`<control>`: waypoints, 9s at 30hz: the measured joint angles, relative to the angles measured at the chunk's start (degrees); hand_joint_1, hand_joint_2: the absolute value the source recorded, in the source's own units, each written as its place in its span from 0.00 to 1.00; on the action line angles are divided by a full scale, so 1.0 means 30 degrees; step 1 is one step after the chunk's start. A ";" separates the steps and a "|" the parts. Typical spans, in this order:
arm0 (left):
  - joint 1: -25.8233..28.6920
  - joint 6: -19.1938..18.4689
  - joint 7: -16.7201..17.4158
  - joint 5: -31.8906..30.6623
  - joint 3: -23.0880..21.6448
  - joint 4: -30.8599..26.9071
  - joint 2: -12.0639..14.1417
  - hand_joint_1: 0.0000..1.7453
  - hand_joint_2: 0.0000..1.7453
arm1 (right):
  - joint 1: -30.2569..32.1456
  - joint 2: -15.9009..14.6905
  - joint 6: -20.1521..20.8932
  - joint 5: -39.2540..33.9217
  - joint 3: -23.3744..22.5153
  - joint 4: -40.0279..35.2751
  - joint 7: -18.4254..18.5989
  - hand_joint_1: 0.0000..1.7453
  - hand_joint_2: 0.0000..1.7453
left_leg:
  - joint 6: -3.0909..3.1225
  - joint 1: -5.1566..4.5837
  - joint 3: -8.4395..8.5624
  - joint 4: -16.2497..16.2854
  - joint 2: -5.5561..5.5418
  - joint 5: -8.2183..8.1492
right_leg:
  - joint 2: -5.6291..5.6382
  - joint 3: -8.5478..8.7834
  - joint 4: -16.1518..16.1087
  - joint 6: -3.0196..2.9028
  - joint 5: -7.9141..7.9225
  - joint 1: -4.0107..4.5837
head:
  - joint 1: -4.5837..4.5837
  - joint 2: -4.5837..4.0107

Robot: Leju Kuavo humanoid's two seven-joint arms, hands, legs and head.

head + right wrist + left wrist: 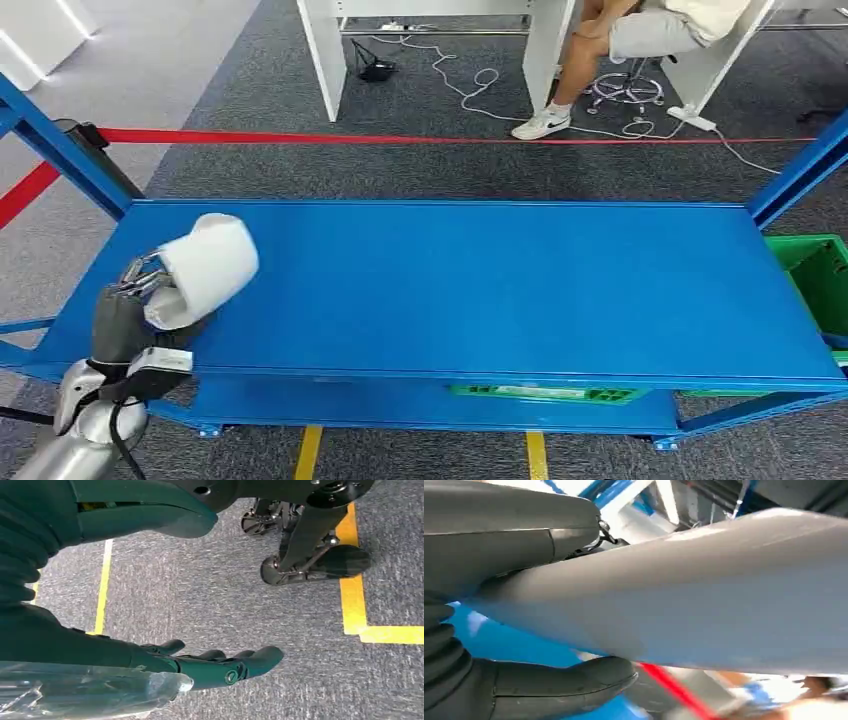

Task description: Take the parts from the cabinet and place them on the table.

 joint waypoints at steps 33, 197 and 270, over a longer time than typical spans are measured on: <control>0.1763 -0.4698 -0.1550 0.6072 -0.0138 -0.5404 -0.2126 1.00 1.00 | 0.0004 0.0000 -0.0124 -0.0052 -0.0015 0.0000 -0.0255 0.00 1.00 | 0.0029 0.0004 -0.0025 0.0000 0.0000 -0.0019 | -0.0001 0.0014 -0.0027 0.0004 0.0000 -0.0004 | -0.0007 0.0000; 0.3578 0.3135 -0.2417 0.1744 -0.0634 -0.8253 -0.2913 1.00 1.00 | -0.0394 -0.0182 0.0131 0.1951 0.0153 0.0022 -0.0743 0.00 1.00 | 0.0812 -0.0011 -0.0701 -0.0913 -0.0029 0.1419 | -0.0170 -0.1454 0.1891 0.0893 -0.1108 -0.0230 | 0.0168 0.0000; 0.3663 0.3135 -0.2417 0.1540 -0.0714 -0.8471 -0.2994 1.00 1.00 | -0.0239 -0.0058 0.0641 0.2098 0.0466 0.0058 -0.0722 0.00 1.00 | -0.0248 0.0168 -0.1700 -0.0076 -0.2687 0.1631 | 0.0873 0.1324 -0.0292 0.0039 -0.1101 -0.0147 | -0.0087 0.0000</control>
